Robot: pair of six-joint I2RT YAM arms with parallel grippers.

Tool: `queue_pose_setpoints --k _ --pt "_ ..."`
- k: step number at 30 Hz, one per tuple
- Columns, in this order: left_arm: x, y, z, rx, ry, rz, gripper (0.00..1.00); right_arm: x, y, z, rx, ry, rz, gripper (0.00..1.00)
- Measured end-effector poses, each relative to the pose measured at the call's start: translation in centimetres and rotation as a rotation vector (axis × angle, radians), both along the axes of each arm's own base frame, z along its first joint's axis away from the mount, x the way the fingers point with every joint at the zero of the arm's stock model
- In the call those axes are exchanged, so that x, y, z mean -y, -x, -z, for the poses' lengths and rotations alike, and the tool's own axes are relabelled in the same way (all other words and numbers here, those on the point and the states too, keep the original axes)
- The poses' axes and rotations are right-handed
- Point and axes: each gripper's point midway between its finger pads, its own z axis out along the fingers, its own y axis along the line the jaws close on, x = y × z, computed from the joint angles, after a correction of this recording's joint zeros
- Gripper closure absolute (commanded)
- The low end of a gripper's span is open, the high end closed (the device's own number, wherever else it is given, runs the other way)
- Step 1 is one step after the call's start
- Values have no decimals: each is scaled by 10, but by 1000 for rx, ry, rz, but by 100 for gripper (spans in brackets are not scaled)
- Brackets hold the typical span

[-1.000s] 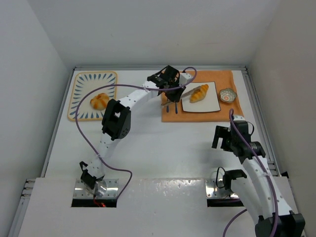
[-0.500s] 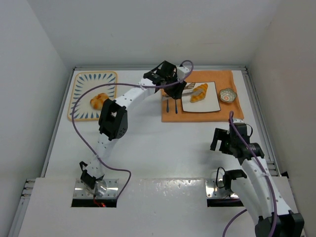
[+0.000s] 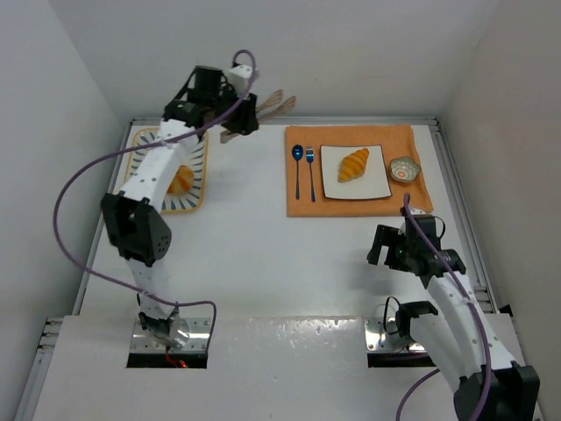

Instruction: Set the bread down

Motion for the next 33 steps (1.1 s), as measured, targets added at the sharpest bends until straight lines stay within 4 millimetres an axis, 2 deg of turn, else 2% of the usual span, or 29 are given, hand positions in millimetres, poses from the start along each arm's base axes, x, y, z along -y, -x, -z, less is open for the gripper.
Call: queue_pose_setpoints --k 2,7,9,11,13,18,20,26,33 --pt "-48 10 8 -30 -29 -85 52 -4 -3 2 -5 -5 -29 8" --pt "-183 53 53 -177 -96 -358 49 -16 -17 6 11 -32 -103 8" --pt "-227 72 70 -227 -115 -457 49 -22 -20 11 -2 -47 -133 8" --pt "-260 92 86 -273 -132 -530 49 -27 -22 17 -30 -60 -160 8" --pt "-272 107 98 -304 -143 -542 49 -32 -23 20 -56 -70 -187 8" --pt "-263 125 106 -311 -145 -457 49 -42 -34 16 -47 -81 -245 8" --pt "-263 127 105 -298 -151 -435 49 -43 -36 14 -36 -86 -253 8" --pt "-278 130 108 -283 -195 -437 49 -44 -39 12 -17 -90 -250 8" --pt "-286 125 112 -257 -241 -414 49 -47 -37 11 -7 -109 -228 8"
